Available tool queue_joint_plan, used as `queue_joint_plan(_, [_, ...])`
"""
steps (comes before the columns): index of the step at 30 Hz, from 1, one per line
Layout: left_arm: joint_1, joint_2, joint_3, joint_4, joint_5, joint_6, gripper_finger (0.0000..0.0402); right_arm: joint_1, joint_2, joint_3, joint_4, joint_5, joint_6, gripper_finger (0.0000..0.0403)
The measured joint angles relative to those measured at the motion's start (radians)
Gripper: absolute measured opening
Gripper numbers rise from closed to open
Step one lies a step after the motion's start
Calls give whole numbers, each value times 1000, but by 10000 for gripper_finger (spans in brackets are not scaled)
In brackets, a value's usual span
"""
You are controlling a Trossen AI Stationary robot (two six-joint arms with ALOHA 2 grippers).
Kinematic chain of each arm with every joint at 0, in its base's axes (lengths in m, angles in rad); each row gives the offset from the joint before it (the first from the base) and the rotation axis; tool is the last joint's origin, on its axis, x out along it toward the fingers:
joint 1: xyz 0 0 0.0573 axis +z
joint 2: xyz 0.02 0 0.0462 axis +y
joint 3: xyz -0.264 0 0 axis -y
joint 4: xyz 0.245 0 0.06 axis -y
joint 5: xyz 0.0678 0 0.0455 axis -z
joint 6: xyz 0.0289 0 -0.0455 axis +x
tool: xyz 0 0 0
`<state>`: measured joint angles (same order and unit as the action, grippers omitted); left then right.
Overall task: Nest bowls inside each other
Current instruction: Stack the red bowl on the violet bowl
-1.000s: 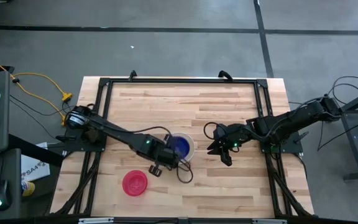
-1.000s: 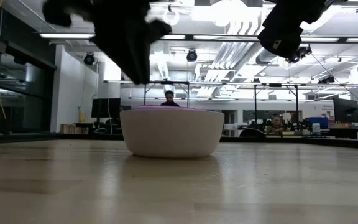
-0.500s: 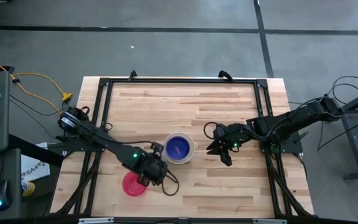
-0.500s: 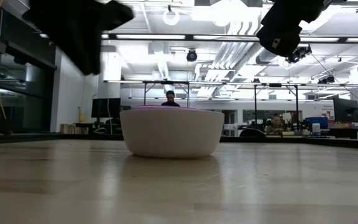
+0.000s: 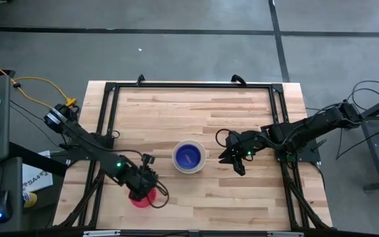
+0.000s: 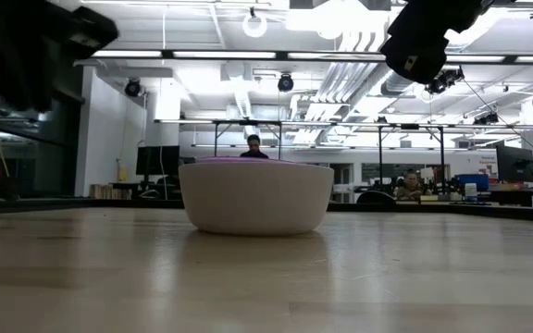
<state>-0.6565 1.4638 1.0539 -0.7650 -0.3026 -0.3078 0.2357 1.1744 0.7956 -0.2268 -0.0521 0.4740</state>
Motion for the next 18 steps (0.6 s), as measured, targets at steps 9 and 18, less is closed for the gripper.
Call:
queue_joint_plan(9, [-47, -25, -59, -1, 34, -108, 59, 0, 0, 0, 1, 0, 0, 89])
queue_joint_plan(18, [-47, -25, -72, -2, 84, -158, 59, 0, 0, 0, 4, 0, 0, 89])
